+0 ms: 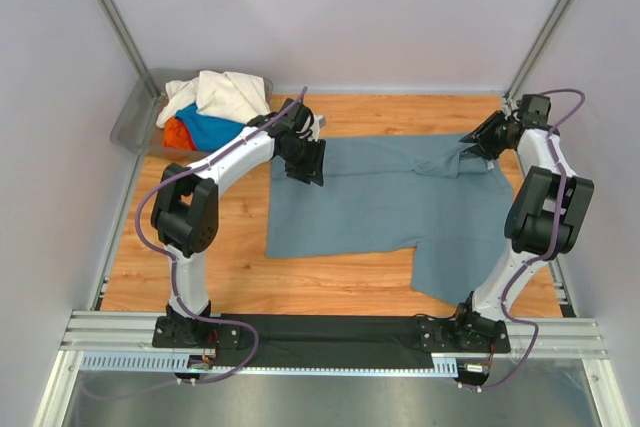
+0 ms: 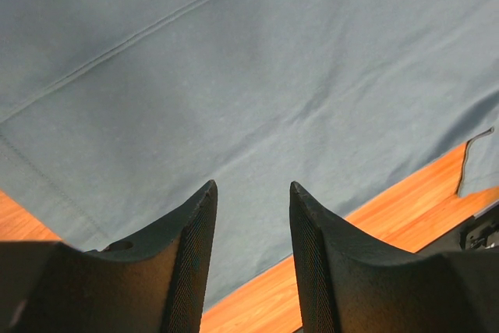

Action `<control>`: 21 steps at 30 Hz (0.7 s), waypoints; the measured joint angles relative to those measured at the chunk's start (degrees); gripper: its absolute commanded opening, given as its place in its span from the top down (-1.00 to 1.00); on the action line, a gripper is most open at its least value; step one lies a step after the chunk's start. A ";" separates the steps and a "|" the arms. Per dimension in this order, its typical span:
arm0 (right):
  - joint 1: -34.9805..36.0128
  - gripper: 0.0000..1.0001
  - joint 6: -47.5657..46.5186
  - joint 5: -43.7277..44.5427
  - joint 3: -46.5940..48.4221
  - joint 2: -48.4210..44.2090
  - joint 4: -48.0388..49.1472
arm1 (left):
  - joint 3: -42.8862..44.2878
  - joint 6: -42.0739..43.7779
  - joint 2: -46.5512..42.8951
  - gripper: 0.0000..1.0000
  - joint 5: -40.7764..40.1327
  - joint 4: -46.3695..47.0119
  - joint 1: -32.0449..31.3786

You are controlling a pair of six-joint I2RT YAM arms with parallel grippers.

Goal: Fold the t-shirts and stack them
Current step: Fold the tshirt

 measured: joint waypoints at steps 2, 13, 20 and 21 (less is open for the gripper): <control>0.09 0.29 -4.39 -0.11 -2.08 -1.55 -1.03 | 0.00 0.13 0.00 0.02 0.09 0.00 0.00; 1.44 0.07 -17.35 -0.35 -0.33 3.78 -3.58 | -0.15 0.17 -0.02 0.02 0.90 -0.20 0.00; 2.27 0.17 -19.98 -0.35 2.64 8.04 -4.39 | -1.01 0.15 -0.07 0.02 0.87 -0.31 0.00; 2.34 0.18 -20.09 -0.52 2.67 8.28 -4.44 | -1.20 0.15 -0.07 0.02 0.87 -0.28 0.00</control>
